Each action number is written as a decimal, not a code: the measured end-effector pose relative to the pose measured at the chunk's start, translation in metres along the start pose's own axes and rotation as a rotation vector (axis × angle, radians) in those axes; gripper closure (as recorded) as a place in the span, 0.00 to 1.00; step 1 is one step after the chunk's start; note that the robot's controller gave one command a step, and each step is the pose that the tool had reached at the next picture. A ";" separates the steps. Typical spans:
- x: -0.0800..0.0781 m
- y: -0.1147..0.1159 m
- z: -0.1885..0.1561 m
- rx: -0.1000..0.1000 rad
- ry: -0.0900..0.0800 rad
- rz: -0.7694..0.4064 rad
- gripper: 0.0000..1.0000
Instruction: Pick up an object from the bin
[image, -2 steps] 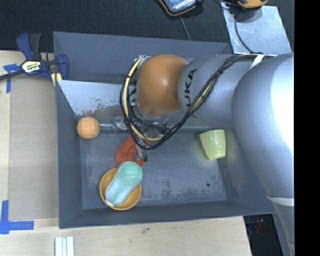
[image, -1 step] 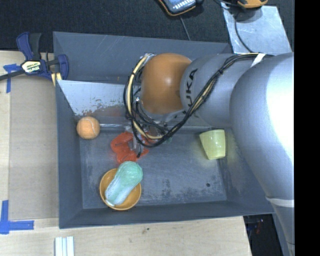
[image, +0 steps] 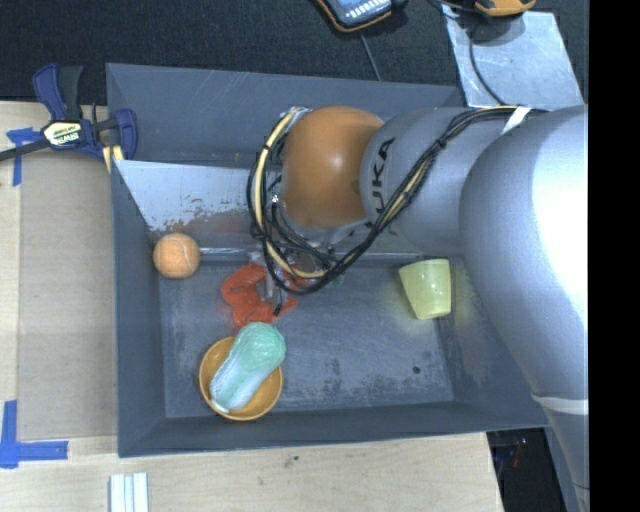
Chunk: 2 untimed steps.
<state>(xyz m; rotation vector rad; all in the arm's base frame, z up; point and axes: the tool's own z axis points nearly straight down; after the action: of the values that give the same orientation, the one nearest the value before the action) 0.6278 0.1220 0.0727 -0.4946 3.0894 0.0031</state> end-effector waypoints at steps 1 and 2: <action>0.001 0.000 -0.013 -0.001 0.003 0.001 1.00; 0.001 0.000 -0.039 -0.001 0.002 0.001 1.00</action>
Offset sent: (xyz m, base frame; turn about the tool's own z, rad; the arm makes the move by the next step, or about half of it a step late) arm -0.0010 0.0000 0.0610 0.0002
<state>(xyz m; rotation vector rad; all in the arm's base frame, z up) 0.6265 0.1218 0.1118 -0.4936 3.0917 0.0035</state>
